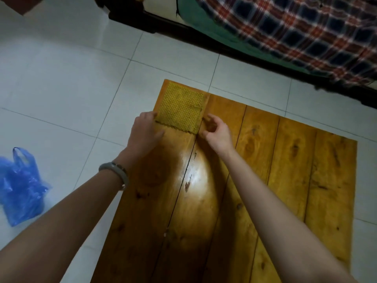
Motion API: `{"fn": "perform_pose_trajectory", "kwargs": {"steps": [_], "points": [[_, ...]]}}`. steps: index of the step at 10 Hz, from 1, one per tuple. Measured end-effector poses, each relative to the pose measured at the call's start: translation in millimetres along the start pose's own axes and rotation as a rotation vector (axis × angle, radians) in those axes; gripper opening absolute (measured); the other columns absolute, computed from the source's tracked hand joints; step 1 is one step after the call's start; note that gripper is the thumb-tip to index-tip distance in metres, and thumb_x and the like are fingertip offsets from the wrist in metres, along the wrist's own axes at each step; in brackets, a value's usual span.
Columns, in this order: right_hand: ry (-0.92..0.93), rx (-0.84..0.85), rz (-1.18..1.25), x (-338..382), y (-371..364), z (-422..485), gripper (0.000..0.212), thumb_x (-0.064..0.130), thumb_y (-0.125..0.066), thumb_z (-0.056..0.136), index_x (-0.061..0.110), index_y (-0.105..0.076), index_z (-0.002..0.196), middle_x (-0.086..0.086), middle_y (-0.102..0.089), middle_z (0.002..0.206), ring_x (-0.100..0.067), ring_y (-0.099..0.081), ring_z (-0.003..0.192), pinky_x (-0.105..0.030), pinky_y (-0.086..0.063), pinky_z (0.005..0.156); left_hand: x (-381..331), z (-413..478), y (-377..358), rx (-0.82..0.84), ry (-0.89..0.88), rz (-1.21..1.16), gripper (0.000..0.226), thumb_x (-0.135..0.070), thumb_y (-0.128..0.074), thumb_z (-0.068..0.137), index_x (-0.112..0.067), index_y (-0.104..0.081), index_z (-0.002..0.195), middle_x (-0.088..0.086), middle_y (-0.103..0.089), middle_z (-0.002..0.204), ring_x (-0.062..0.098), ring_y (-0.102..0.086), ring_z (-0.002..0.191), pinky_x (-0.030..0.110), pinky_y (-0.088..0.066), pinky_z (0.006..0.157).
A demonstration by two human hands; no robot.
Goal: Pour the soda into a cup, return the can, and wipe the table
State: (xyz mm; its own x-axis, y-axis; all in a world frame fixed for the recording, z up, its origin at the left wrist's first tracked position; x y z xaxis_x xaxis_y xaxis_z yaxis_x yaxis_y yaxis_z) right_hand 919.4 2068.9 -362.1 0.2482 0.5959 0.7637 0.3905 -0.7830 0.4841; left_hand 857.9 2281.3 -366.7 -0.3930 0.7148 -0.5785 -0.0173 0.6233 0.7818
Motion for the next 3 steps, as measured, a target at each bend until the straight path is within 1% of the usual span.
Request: {"fn": "perform_pose_trajectory", "kwargs": {"steps": [1, 2, 3], "points": [[-0.029, 0.116, -0.116, -0.1, 5.3, -43.8, 0.058, 0.004, -0.062, 0.082, 0.011, -0.044, 0.136, -0.006, -0.051, 0.135, -0.02, -0.048, 0.123, -0.03, -0.042, 0.1, -7.8, -55.5, 7.7, 0.076, -0.035, 0.075, 0.056, -0.018, -0.067, 0.082, -0.002, -0.045, 0.13, 0.02, -0.049, 0.127, 0.034, -0.045, 0.116, 0.041, -0.036, 0.097], [0.011, 0.206, -0.256, 2.0, 6.7, -96.4, 0.06, 0.006, -0.059, 0.084, 0.016, -0.04, 0.14, -0.007, -0.051, 0.136, -0.021, -0.049, 0.124, -0.028, -0.04, 0.099, -21.4, -114.6, 18.0, 0.109, -0.08, 0.17, 0.055, -0.015, -0.066, 0.081, -0.002, -0.046, 0.131, 0.019, -0.05, 0.127, 0.034, -0.047, 0.115, 0.041, -0.038, 0.096], [0.066, 0.306, -0.415, 8.8, 6.3, -152.7, 0.06, 0.011, -0.059, 0.085, 0.018, -0.039, 0.14, -0.008, -0.051, 0.137, -0.022, -0.048, 0.124, -0.025, -0.038, 0.097, -33.2, -171.0, 32.1, 0.099, -0.084, 0.272, 0.053, -0.017, -0.067, 0.081, -0.003, -0.049, 0.129, 0.018, -0.054, 0.125, 0.034, -0.05, 0.112, 0.04, -0.041, 0.092]]}}
Point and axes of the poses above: each hand's wrist, its own z-axis towards the middle knuckle, its own y-axis out of the back of the hand, x = y × z, the point moved 10 cm from there along z, towards the middle knuckle
